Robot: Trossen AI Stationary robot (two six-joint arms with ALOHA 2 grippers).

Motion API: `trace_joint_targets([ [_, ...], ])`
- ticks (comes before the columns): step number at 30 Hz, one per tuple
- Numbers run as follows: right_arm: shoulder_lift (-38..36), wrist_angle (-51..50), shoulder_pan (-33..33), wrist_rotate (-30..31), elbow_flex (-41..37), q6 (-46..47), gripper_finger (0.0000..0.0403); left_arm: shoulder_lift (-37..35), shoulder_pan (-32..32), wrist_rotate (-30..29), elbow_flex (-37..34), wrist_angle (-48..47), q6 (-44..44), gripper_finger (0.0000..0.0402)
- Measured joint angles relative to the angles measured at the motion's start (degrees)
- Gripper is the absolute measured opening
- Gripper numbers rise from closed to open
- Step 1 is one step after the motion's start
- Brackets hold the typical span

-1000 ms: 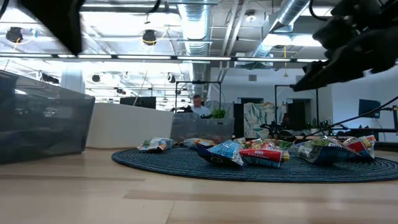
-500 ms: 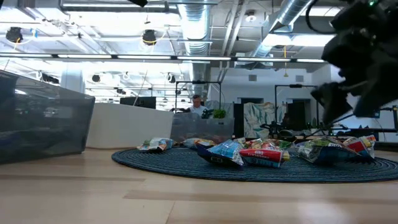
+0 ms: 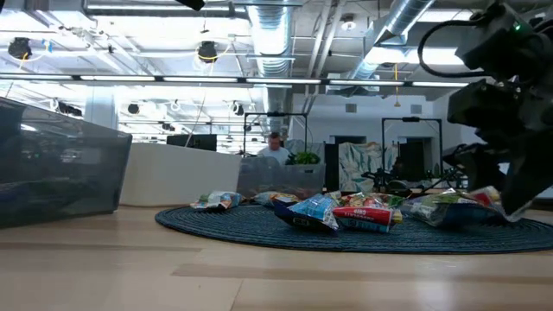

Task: Pick and place Granola Bars by type
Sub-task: Put the red granola bar into the top black bin

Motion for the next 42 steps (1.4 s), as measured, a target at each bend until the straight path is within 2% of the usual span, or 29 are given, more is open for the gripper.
trace_joint_targets([
  [4,0.37,0.1,0.0,0.19,0.02,-0.02,0.0134,0.0,0.0,0.0,-0.02,-0.02,0.02,0.0185],
  [11,-0.86,-1.32,0.0,0.1,0.51,-0.25,0.0043,0.02,0.0,0.0,-0.02,-0.03,0.02,0.0185],
  [15,-2.41,-4.56,0.0,-0.09,3.06,-1.6,0.0014,0.02,0.0,0.04,-0.04,-0.06,0.02,0.0185],
  [20,-4.4,-7.45,0.0,3.18,7.87,-6.27,0.0023,0.02,0.0,0.04,-0.04,-0.09,0.04,0.0185],
  [23,-5.01,-6.22,-0.59,9.93,11.15,-12.1,0.0037,0.02,0.0,0.04,-0.08,-0.43,0.03,0.0185],
  [26,-4.87,-1.03,-2.34,16.95,13.62,-19.15,0.0038,0.02,0.0,0.08,-1.4,-0.43,-0.09,0.0185],
  [28,-3.85,4.16,-4.44,18.33,15.08,-24.7,0.0034,0.04,-0.06,0.31,-2.91,-0.37,-1.06,0.0185],
  [32,-0.88,12.64,-10.78,17.51,18.47,-33.2,0.0021,0.04,-0.1,2.4,-5.66,-0.4,-3.41,0.0185],
  [35,3.15,16.31,-16.42,15.0,21.93,-35.76,0.0018,0.04,-0.58,2.68,-7.74,-0.42,-5.47,0.0185],
  [39,11.76,19.09,-24.39,7.5,28.48,-36.06,0.0028,0.09,-1.44,3.24,-8.59,-0.35,-6.86,0.0185],
  [42,19.71,18.72,-29.59,4.95,34.61,-36.51,0.0034,0.09,-2.26,3.27,-8.61,-0.41,-8.11,0.0185],
])
